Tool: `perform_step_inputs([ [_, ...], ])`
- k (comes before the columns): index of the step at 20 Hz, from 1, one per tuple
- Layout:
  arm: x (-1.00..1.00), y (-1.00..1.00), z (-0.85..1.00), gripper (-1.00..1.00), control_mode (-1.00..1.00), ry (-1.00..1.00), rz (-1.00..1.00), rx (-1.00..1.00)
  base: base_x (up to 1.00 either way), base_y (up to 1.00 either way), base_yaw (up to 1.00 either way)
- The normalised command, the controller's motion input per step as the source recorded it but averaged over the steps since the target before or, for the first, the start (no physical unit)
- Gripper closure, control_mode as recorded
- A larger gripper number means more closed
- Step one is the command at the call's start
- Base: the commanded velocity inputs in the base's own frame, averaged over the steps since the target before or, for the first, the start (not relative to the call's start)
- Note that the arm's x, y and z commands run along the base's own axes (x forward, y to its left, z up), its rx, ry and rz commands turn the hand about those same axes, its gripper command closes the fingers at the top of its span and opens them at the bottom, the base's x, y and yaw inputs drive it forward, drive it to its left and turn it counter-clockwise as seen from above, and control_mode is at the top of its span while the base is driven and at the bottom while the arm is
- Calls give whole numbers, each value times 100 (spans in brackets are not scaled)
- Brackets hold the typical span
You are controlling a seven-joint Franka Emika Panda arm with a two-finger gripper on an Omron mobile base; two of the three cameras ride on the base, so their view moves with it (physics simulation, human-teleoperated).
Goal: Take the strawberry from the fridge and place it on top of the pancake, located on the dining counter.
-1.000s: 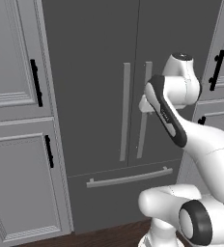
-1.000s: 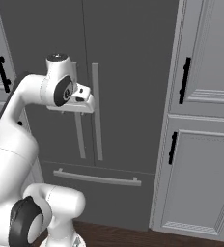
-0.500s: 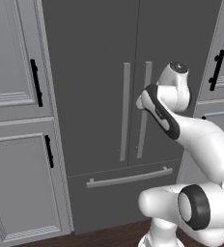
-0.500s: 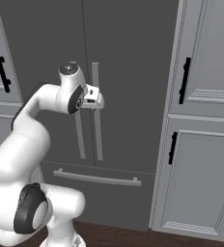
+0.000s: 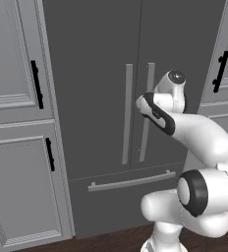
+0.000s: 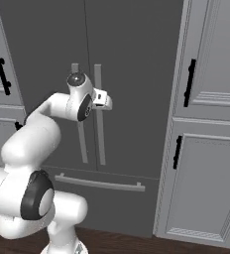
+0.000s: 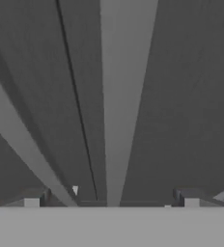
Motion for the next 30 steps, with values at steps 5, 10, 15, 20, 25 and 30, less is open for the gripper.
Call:
perform_step_inputs([
  [5, 49, -4, -28, -100, -100, -13, -8, 0, 0, 0, 0],
  [10, 45, -10, -14, -100, -100, -5, -3, 0, 0, 0, 0],
  [15, 46, -11, 0, -100, -100, 0, 0, 0, 0, 0, 0],
  [20, 48, 0, 0, 100, -100, 0, 0, 0, 0, 0, 0],
  [25, 18, 0, 0, 100, -100, 0, 0, 0, 0, 0, 0],
  [30, -32, -50, 0, 100, -100, 5, 0, 0, 0, 0, 0],
])
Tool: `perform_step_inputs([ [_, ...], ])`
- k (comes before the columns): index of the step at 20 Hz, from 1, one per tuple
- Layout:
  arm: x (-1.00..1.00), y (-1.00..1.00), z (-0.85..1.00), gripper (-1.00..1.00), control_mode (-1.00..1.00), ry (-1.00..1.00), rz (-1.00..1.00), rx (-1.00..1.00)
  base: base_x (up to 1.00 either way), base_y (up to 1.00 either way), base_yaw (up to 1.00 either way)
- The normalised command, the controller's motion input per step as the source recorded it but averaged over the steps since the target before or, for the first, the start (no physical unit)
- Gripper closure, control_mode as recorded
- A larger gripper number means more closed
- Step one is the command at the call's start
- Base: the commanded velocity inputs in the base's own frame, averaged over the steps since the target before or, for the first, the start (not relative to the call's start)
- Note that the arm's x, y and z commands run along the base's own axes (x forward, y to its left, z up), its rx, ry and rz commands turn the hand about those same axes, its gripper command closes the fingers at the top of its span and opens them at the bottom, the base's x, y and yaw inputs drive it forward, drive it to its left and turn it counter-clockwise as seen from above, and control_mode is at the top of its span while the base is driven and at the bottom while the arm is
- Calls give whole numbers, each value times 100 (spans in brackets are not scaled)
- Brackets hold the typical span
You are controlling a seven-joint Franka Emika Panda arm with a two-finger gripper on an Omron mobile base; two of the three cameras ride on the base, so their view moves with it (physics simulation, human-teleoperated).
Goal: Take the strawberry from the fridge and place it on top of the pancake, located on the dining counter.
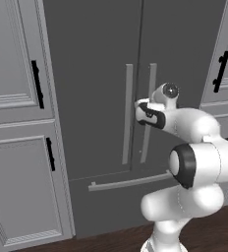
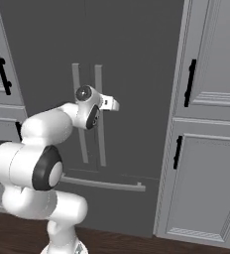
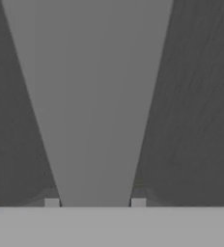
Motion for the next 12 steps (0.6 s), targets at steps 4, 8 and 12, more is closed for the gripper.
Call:
perform_step_inputs([
  [4, -96, -77, -2, 100, -100, 2, 0, 0, 0, 0, 0],
  [8, -100, -86, 0, 100, -100, 0, 0, 2, 0, 0, 0],
  [12, -100, -98, 0, 100, -100, 0, 0, 5, 0, 0, 0],
])
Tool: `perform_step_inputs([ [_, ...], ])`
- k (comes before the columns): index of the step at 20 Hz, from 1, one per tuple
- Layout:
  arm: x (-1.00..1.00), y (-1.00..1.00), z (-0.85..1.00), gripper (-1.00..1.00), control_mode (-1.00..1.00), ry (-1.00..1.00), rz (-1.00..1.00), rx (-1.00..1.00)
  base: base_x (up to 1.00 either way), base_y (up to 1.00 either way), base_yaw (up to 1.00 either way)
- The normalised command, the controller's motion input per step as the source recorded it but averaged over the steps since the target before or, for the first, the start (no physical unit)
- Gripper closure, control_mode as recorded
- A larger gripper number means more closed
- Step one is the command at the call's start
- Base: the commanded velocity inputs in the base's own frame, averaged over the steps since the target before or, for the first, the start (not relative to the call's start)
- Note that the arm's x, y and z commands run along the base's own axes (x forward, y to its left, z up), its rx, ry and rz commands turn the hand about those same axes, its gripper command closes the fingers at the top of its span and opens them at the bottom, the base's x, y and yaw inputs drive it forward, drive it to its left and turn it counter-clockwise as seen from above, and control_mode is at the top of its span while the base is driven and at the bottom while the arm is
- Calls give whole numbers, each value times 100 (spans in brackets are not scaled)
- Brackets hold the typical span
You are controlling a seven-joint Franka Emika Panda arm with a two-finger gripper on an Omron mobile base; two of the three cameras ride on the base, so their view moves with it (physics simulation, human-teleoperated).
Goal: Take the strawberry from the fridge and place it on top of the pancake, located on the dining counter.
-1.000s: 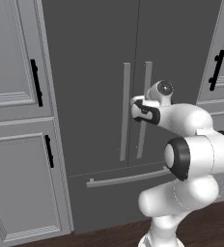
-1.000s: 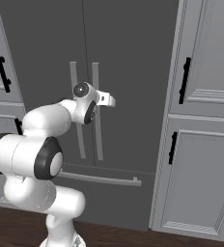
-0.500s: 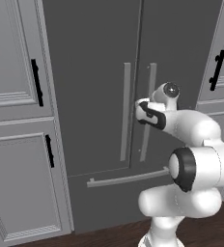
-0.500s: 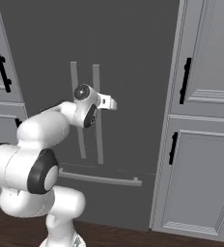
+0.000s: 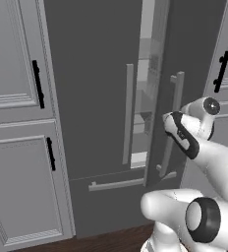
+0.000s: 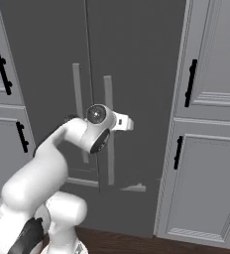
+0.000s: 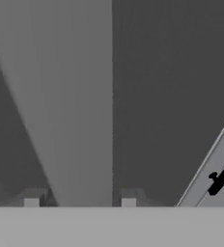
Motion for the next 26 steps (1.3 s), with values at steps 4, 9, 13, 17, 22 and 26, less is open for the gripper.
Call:
perform_step_inputs([
  [4, -93, -100, 0, 100, -100, 3, 0, 11, 0, 0, 0],
  [9, -91, -99, 0, 100, -100, 1, -2, 13, 0, 0, 0],
  [13, -89, -83, 0, -100, -100, 0, -7, 8, 0, 0, 0],
  [17, -63, -58, 10, -100, -100, 0, -4, 4, 0, 0, 0],
  [22, -48, 12, 20, -100, -100, 8, -10, -12, 0, 0, 0],
  [26, -18, 100, 21, -100, -100, 31, -11, -47, 0, 0, 0],
])
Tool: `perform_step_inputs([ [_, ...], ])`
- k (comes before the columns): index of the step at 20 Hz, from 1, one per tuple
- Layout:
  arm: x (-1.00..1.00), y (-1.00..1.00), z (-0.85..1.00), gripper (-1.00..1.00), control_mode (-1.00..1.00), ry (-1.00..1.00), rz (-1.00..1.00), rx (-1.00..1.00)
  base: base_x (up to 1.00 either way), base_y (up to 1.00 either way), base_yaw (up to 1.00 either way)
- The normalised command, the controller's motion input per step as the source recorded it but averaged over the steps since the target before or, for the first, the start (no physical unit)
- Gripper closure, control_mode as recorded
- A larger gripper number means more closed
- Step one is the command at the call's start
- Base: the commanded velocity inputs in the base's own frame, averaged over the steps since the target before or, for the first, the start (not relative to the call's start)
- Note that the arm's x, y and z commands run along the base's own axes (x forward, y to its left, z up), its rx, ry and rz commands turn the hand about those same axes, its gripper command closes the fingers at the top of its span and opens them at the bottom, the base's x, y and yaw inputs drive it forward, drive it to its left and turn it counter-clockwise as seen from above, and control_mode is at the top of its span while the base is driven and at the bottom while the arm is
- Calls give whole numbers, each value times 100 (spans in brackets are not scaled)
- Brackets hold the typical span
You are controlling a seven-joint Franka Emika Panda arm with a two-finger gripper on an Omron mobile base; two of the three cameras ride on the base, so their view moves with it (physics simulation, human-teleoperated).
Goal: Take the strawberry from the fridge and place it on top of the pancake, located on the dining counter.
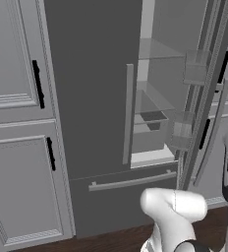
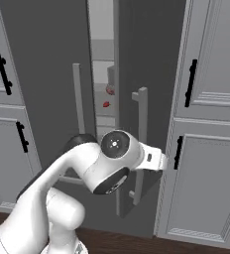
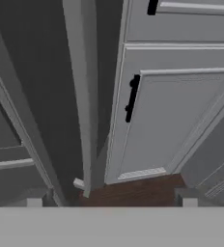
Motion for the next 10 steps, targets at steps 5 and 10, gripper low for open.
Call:
perform_step_inputs([
  [5, -48, 93, 27, -100, -100, 19, -11, -41, 0, 0, 0],
  [10, -13, 100, 2, -100, -100, 27, -11, -54, 0, 0, 0],
])
